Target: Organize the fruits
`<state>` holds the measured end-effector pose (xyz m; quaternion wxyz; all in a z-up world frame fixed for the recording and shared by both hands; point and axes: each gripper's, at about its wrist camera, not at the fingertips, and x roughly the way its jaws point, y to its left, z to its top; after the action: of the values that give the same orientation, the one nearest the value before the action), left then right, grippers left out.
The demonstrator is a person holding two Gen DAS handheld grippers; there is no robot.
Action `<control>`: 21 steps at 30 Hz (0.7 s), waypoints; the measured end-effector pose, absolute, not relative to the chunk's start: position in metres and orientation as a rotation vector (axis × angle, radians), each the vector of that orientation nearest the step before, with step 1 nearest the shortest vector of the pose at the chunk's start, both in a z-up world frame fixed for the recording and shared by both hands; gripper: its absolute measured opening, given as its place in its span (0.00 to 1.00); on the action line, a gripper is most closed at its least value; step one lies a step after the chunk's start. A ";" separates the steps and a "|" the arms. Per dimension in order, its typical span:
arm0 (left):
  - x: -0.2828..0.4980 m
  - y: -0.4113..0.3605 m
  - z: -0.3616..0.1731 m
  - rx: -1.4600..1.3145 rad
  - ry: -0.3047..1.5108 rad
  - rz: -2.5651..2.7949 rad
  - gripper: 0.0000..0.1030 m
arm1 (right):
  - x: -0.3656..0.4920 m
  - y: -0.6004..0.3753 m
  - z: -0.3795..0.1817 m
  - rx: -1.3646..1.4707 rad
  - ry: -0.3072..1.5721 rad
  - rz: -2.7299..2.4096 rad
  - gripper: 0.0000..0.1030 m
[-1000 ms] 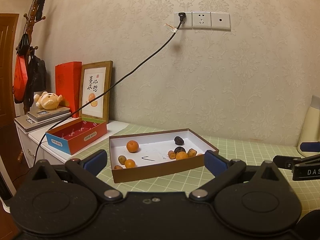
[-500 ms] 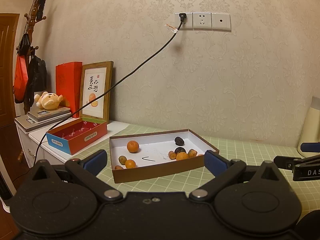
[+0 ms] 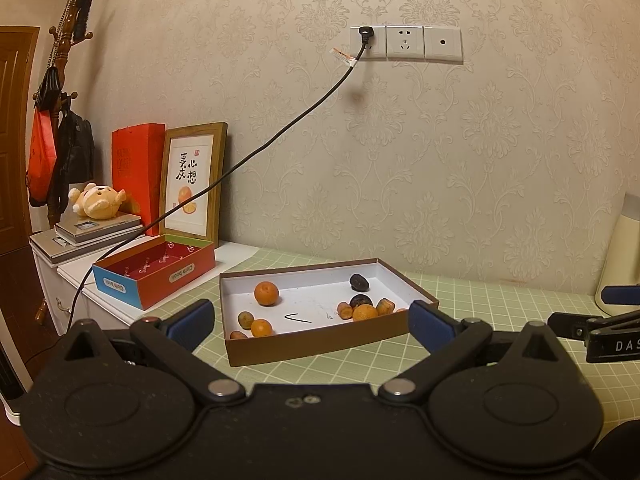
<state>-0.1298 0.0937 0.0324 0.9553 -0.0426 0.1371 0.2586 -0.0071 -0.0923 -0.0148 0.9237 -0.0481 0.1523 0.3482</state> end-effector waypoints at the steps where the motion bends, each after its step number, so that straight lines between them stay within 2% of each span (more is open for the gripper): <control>1: -0.130 0.094 0.032 -0.086 0.279 0.524 0.94 | -0.007 -0.092 -0.015 -0.098 0.312 0.714 1.00; 21: -0.132 0.095 0.034 -0.087 0.267 0.532 0.93 | -0.008 -0.092 -0.015 -0.100 0.312 0.714 1.00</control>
<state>-0.1322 0.0946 0.0343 0.9551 -0.0428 0.1316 0.2618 -0.0078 -0.0920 -0.0148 0.9239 -0.0490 0.1523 0.3477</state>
